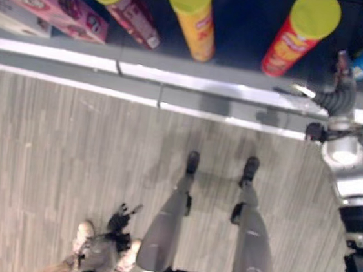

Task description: Put the goods on the table back onto the shelves and tidy them up.

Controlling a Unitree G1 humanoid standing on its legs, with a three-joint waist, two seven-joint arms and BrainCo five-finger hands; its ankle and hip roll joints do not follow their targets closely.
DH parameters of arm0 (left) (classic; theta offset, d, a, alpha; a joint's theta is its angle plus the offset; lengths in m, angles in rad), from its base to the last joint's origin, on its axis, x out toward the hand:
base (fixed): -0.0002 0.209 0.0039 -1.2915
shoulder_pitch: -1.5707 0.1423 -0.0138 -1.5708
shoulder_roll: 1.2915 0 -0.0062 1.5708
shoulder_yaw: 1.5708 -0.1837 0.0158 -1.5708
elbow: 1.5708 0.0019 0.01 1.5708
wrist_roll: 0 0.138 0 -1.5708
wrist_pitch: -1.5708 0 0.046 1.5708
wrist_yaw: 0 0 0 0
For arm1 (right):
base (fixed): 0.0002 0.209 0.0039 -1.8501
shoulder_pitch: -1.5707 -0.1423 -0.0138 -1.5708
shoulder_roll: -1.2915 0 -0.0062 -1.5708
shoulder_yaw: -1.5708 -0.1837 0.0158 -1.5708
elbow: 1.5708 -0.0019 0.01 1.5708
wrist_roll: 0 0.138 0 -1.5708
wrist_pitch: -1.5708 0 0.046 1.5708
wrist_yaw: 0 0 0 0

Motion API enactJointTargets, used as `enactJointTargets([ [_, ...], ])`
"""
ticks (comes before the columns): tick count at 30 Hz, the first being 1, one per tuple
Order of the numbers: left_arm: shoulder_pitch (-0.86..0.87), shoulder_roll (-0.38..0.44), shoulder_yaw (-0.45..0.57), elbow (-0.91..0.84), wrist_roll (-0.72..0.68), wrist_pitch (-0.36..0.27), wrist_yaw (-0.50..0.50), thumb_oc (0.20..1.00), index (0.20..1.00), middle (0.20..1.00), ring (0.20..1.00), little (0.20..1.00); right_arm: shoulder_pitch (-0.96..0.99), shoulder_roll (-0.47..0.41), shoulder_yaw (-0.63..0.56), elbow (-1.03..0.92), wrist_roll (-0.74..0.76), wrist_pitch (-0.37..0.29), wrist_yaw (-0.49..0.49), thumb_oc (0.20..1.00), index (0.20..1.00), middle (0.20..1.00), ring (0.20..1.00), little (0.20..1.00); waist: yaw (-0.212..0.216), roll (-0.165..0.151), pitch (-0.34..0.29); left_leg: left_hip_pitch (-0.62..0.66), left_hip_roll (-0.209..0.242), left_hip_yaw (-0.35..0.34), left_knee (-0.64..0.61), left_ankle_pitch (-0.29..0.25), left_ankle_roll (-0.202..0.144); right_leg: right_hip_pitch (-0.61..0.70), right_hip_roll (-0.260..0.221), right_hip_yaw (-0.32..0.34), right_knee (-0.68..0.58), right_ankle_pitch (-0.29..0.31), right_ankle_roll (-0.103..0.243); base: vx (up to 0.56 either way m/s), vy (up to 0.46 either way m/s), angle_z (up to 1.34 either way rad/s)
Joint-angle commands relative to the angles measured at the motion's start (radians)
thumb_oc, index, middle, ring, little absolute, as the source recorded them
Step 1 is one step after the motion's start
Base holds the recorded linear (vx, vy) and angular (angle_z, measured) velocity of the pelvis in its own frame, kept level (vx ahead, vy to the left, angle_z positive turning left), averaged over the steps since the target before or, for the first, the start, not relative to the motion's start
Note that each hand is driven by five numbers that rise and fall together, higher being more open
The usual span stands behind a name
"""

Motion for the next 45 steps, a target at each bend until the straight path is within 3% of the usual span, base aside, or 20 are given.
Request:
enactJointTargets([
  [1,0.040,0.046,0.009,0.093,0.048,0.003,0.001,1.000,1.000,1.000,1.000,1.000,0.052,-0.005,-0.015,-0.080,0.041,-0.076,0.035,1.000,1.000,1.000,1.000,1.000,0.006,-0.018,-0.115,0.012,0.068,0.018,-0.059,-0.013,-0.077,0.041,-0.053,0.015,0.115,-0.151,0.092,0.01,0.018,-0.05],
  [9,0.036,0.041,0.033,0.138,0.105,0.015,-0.007,1.000,1.000,1.000,1.000,1.000,0.238,0.066,-0.050,-0.137,0.126,-0.083,0.128,1.000,1.000,1.000,1.000,1.000,-0.032,-0.059,-0.202,0.108,0.081,0.041,-0.104,-0.015,-0.078,0.134,-0.043,0.012,0.049,-0.130,0.101,0.06,0.022,-0.07],
  [14,0.038,0.045,0.057,0.158,0.150,0.026,-0.031,1.000,1.000,1.000,1.000,1.000,0.380,0.087,-0.044,-0.150,0.270,-0.065,0.272,1.000,1.000,1.000,1.000,1.000,-0.059,-0.077,-0.265,0.174,0.092,0.061,-0.142,-0.013,-0.080,0.185,-0.035,0.014,0.008,-0.117,0.107,0.10,0.030,-0.18],
  [15,0.045,0.049,0.073,0.165,0.174,0.026,-0.057,1.000,1.000,1.000,1.000,1.000,0.466,0.088,-0.018,-0.096,0.379,-0.026,0.390,1.000,1.000,1.000,1.000,1.000,-0.074,-0.084,-0.304,0.225,0.097,0.080,-0.151,-0.021,-0.079,0.223,-0.033,0.015,-0.005,-0.116,0.112,0.12,0.058,-0.11],
  [20,0.053,0.063,0.075,0.166,0.226,0.019,-0.102,1.000,1.000,1.000,1.000,1.000,0.588,0.009,0.044,0.005,0.332,0.045,0.533,1.000,1.000,1.000,1.000,1.000,-0.091,-0.089,-0.359,0.300,0.103,0.104,-0.154,-0.044,-0.077,0.278,-0.033,0.025,-0.004,-0.127,0.114,0.09,0.027,-0.18],
  [25,0.063,0.064,0.065,0.160,0.246,0.010,-0.110,1.000,1.000,1.000,1.000,1.000,0.645,-0.004,0.031,0.077,0.274,0.064,0.543,1.000,1.000,1.000,1.000,1.000,-0.104,-0.086,-0.393,0.345,0.113,0.120,-0.155,-0.056,-0.079,0.306,-0.026,0.033,-0.012,-0.131,0.116,0.09,-0.024,-0.17],
  [31,0.073,0.057,0.051,0.131,0.246,0.008,-0.097,1.000,1.000,1.000,1.000,1.000,0.657,0.011,-0.030,0.159,0.237,0.064,0.487,1.000,1.000,1.000,1.000,1.000,-0.120,-0.083,-0.426,0.388,0.139,0.140,-0.155,-0.061,-0.088,0.332,0.000,0.047,-0.005,-0.154,0.104,0.04,-0.062,-0.13],
  [37,0.085,0.056,0.050,0.117,0.243,0.012,-0.088,1.000,1.000,1.000,1.000,1.000,0.660,0.020,-0.127,0.224,0.238,0.059,0.416,1.000,1.000,1.000,1.000,1.000,-0.137,-0.073,-0.437,0.406,0.187,0.152,-0.154,-0.044,-0.108,0.351,0.051,0.064,-0.007,-0.185,0.079,0.00,-0.134,-0.04],
  [38,0.088,0.053,0.049,0.117,0.248,0.016,-0.088,1.000,1.000,1.000,1.000,1.000,0.658,0.020,-0.139,0.238,0.249,0.059,0.412,1.000,1.000,1.000,1.000,1.000,-0.141,-0.073,-0.430,0.402,0.197,0.149,-0.110,-0.057,-0.106,0.360,0.062,0.072,-0.004,-0.198,0.071,-0.02,-0.067,-0.06],
  [40,0.088,0.051,0.049,0.119,0.251,0.017,-0.089,1.000,1.000,1.000,1.000,1.000,0.652,0.017,-0.134,0.246,0.250,0.061,0.411,1.000,1.000,1.000,1.000,1.000,-0.141,-0.076,-0.426,0.397,0.193,0.141,-0.077,-0.072,-0.101,0.362,0.063,0.080,-0.002,-0.197,0.069,-0.02,-0.033,-0.16],
  [41,0.090,0.047,0.045,0.121,0.255,0.015,-0.088,1.000,1.000,1.000,1.000,1.000,0.641,0.016,-0.119,0.252,0.246,0.065,0.411,1.000,1.000,1.000,1.000,1.000,-0.133,-0.081,-0.417,0.389,0.173,0.103,-0.039,-0.097,-0.090,0.358,0.061,0.097,0.003,-0.194,0.067,-0.06,0.049,-0.30],
  [42,0.082,0.035,0.031,0.127,0.252,0.013,-0.083,1.000,1.000,1.000,1.000,1.000,0.615,0.031,-0.097,0.257,0.249,0.065,0.403,1.000,1.000,1.000,1.000,1.000,-0.116,-0.090,-0.407,0.375,0.081,-0.023,-0.005,-0.141,-0.070,0.339,0.063,0.133,0.014,-0.186,0.063,-0.05,0.049,-0.33],
  [43,0.082,0.035,0.031,0.127,0.252,0.013,-0.083,1.000,1.000,1.000,1.000,1.000,0.615,0.031,-0.097,0.257,0.249,0.065,0.403,1.000,1.000,1.000,1.000,1.000,-0.116,-0.090,-0.408,0.374,0.081,-0.023,-0.005,-0.141,-0.070,0.339,0.063,0.133,0.014,-0.186,0.063,-0.06,0.071,-0.30],
  [44,0.068,0.032,0.020,0.134,0.251,0.011,-0.081,1.000,1.000,1.000,1.000,1.000,0.605,0.041,-0.093,0.261,0.257,0.065,0.398,1.000,1.000,1.000,1.000,1.000,-0.114,-0.095,-0.409,0.367,0.027,-0.075,0.000,-0.167,-0.054,0.323,0.066,0.155,0.022,-0.181,0.060,-0.03,0.121,-0.69],
  [45,0.069,0.023,0.006,0.131,0.253,0.011,-0.090,1.000,1.000,1.000,1.000,1.000,0.601,0.053,-0.093,0.261,0.251,0.062,0.398,1.000,1.000,1.000,1.000,1.000,-0.128,-0.087,-0.413,0.376,-0.010,-0.084,-0.019,-0.190,-0.022,0.301,0.083,0.193,0.043,-0.173,0.065,-0.03,0.121,-0.90],
])
